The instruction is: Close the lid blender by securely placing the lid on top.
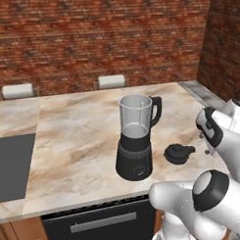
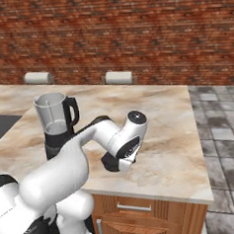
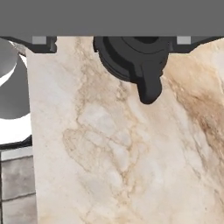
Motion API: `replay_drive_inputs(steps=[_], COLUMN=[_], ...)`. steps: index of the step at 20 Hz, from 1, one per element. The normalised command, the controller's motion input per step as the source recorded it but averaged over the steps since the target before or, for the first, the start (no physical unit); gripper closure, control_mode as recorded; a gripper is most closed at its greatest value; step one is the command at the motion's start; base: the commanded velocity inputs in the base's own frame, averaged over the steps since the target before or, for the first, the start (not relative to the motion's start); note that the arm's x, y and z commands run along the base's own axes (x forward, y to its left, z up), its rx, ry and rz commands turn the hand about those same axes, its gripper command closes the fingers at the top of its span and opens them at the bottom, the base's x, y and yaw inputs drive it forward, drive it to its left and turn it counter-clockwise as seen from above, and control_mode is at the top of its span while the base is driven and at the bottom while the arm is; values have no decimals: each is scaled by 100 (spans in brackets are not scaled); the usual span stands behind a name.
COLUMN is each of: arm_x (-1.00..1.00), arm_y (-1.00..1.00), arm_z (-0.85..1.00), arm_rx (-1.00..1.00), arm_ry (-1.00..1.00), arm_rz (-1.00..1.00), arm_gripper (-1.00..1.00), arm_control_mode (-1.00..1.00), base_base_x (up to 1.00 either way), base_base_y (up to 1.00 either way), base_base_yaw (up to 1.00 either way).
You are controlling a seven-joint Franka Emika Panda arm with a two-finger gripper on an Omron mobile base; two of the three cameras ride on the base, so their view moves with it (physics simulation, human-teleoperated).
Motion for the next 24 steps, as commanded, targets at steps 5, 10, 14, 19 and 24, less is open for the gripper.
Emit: replay_drive_inputs(steps=[5, 10, 14, 19, 24], arm_x=[8, 5, 14, 14, 15], arm_y=[-6, 8, 25, 23, 9], arm_z=[-16, -28, -27, -28, -22], arm_rx=[7, 0, 0, 0, 0], arm_ry=[0, 0, 0, 0, 0], arm_rz=[5, 3, 0, 0, 0], arm_gripper=[-100, -100, -100, -100, -100], arm_control_mode=[-100, -100, -100, -100, -100], base_base_x=[0, 0, 0, 0, 0], base_base_y=[0, 0, 0, 0, 0], base_base_yaw=[0, 0, 0, 0, 0])
